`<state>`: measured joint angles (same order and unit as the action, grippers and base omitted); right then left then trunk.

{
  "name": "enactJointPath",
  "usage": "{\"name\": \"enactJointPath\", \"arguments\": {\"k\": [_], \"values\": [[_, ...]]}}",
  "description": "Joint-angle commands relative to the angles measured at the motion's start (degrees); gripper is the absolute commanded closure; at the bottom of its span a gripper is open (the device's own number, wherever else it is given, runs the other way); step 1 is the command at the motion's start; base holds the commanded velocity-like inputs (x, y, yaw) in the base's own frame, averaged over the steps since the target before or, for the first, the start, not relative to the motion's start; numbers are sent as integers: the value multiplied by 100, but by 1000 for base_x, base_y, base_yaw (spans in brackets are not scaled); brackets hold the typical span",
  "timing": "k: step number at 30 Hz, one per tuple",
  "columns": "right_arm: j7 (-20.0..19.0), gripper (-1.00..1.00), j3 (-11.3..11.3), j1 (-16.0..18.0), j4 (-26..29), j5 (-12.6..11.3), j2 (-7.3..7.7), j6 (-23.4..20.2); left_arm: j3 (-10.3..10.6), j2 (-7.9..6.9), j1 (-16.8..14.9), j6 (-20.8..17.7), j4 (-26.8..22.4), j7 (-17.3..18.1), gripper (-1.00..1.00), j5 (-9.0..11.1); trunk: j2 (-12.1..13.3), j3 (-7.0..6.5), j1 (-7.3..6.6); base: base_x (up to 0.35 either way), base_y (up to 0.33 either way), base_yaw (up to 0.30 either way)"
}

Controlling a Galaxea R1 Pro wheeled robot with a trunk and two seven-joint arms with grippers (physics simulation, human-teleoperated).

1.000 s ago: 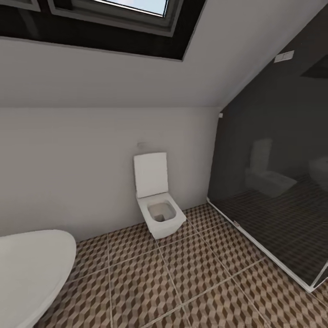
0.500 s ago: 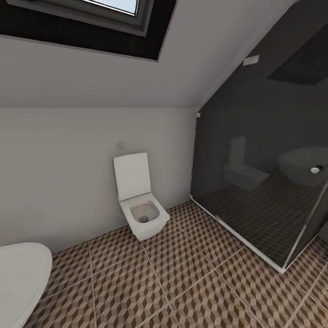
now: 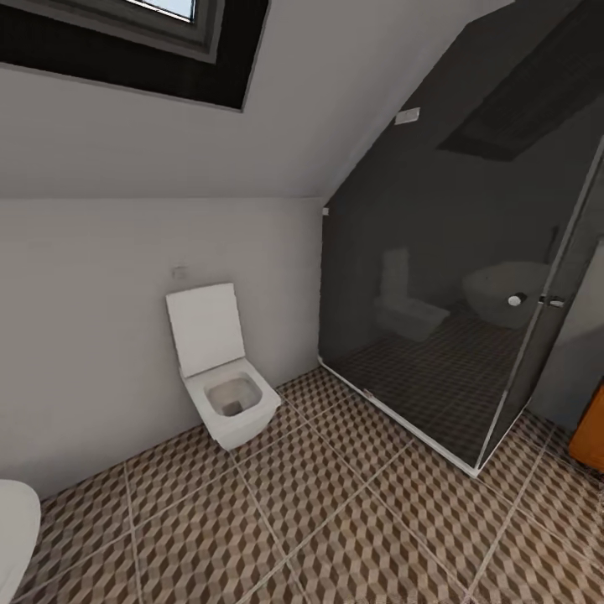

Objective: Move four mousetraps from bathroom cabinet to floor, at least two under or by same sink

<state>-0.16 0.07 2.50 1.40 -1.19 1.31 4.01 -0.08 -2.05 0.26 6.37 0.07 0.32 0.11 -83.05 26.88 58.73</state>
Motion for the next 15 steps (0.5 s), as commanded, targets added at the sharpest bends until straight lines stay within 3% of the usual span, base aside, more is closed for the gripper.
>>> {"name": "enactJointPath", "arguments": {"k": [1, 15], "values": [[-2, -100, 1, 5, -8, -13, 1, 21, 0, 1, 1, 22, -9, 6, -100, 1, -2, 4, 0, 0, 0, -292], [-2, -100, 6, 5, -8, -13, -10, 21, 15, 3, 1, 22, -65, 10, -100, 1, -2, 4, 0, 0, 0, -292]]}}
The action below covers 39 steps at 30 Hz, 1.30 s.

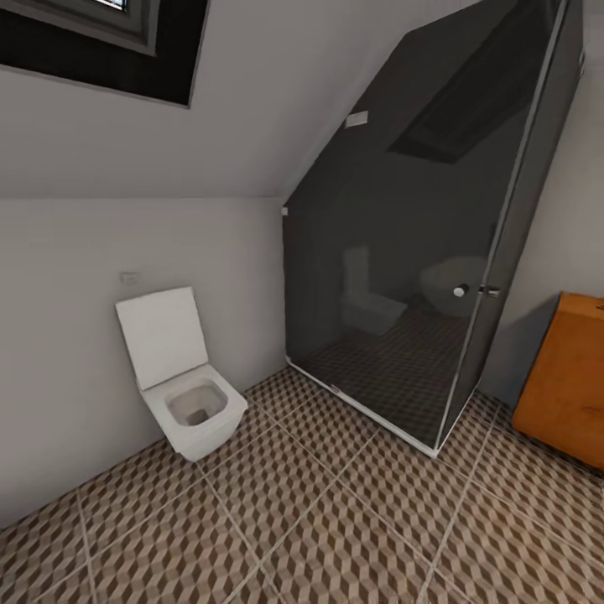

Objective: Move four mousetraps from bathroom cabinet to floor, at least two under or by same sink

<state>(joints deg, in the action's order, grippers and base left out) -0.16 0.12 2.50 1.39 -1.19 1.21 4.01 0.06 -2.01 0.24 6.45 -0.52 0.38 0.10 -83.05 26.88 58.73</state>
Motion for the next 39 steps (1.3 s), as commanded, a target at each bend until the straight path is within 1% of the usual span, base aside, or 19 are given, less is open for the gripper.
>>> {"name": "enactJointPath", "arguments": {"k": [1, 20, 31, 39], "values": [[-2, -100, 1, 4, -8, -13, -2, 21, 2, -3, 2, 14, -7, 5, -100, 0, -3, 5, 0, 0, 0, -292], [-9, -100, 2, 4, -7, -13, -11, 21, 3, -3, 2, 14, -9, 5, -100, 4, -3, 0, 0, 0, 0, -292], [-135, -100, 6, 4, -8, -13, -25, 21, 3, -7, 2, 16, -9, 6, -100, 0, -3, -26, 0, 0, 0, -292], [-157, -100, 6, 4, -8, -13, -26, 21, 4, -6, 2, 14, -9, 6, -100, 1, -3, -46, 0, 0, 0, -292]]}}
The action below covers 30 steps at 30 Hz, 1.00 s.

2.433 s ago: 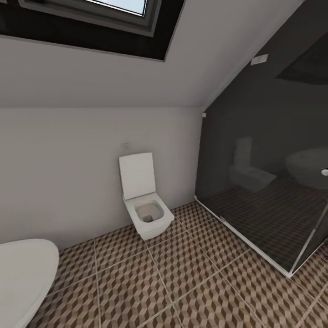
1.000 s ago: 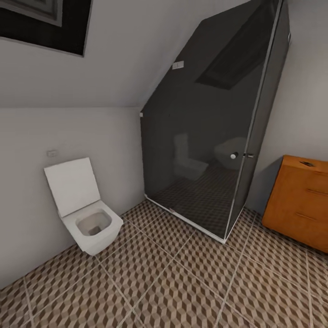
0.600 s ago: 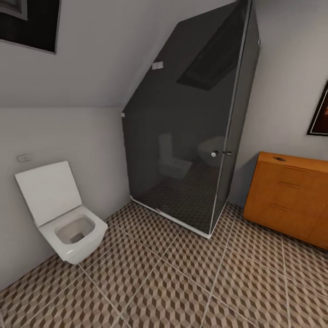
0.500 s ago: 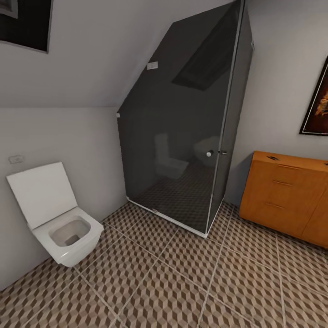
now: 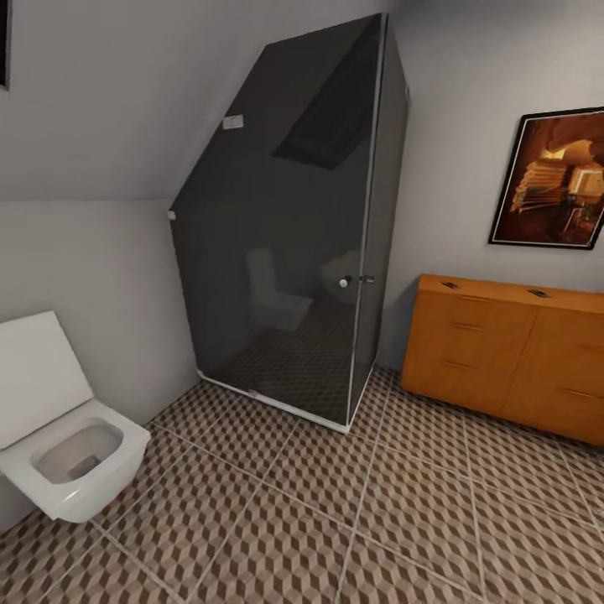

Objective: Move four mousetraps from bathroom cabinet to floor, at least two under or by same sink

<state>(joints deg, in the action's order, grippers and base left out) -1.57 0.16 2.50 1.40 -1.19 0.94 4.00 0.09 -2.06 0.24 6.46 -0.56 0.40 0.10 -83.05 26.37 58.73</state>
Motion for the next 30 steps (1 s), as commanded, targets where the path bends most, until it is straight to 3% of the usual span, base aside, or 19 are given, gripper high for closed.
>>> {"name": "enactJointPath", "arguments": {"k": [1, 30], "values": [[-17, -100, 1, 5, -8, -13, 1, 21, 1, 0, 2, 13, -6, 4, -100, 2, -3, 2, 0, 0, 0, -292], [-19, -100, 1, 5, -8, -13, -9, 21, 0, 3, 2, 13, -6, 4, -100, -1, -3, -73, 0, 0, 0, -292]]}}
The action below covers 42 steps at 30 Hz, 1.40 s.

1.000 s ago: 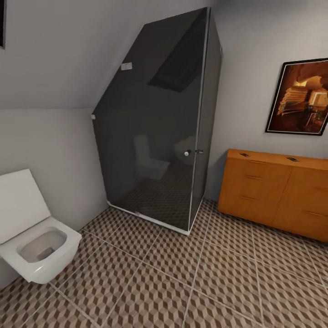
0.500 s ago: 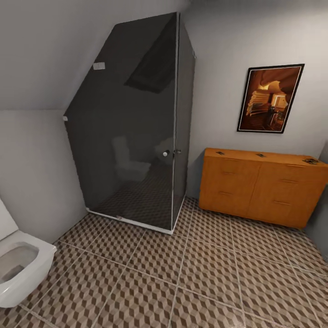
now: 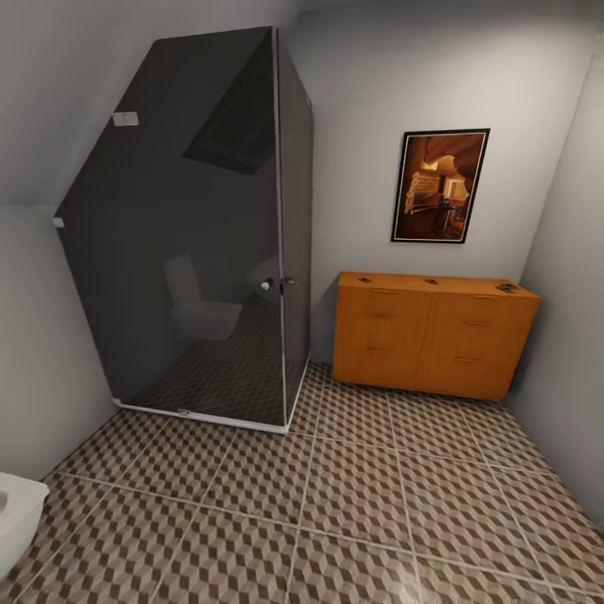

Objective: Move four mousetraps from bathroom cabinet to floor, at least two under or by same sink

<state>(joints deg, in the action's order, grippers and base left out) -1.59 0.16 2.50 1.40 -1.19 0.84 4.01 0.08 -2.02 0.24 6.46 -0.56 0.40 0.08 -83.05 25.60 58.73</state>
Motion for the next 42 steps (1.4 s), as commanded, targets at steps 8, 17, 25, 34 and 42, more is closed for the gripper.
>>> {"name": "enactJointPath", "arguments": {"k": [8, 17, 25, 34, 42], "values": [[-17, -100, 1, 5, -7, -13, -4, 21, 1, 0, 2, 13, -6, 2, -100, 1, -3, -16, 0, 36, -64, -292], [-17, -100, 1, 5, -6, -13, -12, 21, 1, 0, 2, 13, -6, 1, -100, 1, -3, -36, 0, 178, -203, -245], [-17, -100, 1, 5, -2, -13, -14, 21, 1, 0, 2, 13, -6, -1, -100, 1, -3, -40, 0, 219, -255, -45], [-17, -100, 1, 5, -1, -13, -6, 21, 1, -4, 2, 13, -6, -3, -100, 1, -3, -41, 0, 231, -260, -5], [-17, -100, 2, 5, 1, -13, -13, 21, 1, -8, 2, 13, -6, -4, -100, 1, -3, -41, 0, 235, -261, -1]]}}
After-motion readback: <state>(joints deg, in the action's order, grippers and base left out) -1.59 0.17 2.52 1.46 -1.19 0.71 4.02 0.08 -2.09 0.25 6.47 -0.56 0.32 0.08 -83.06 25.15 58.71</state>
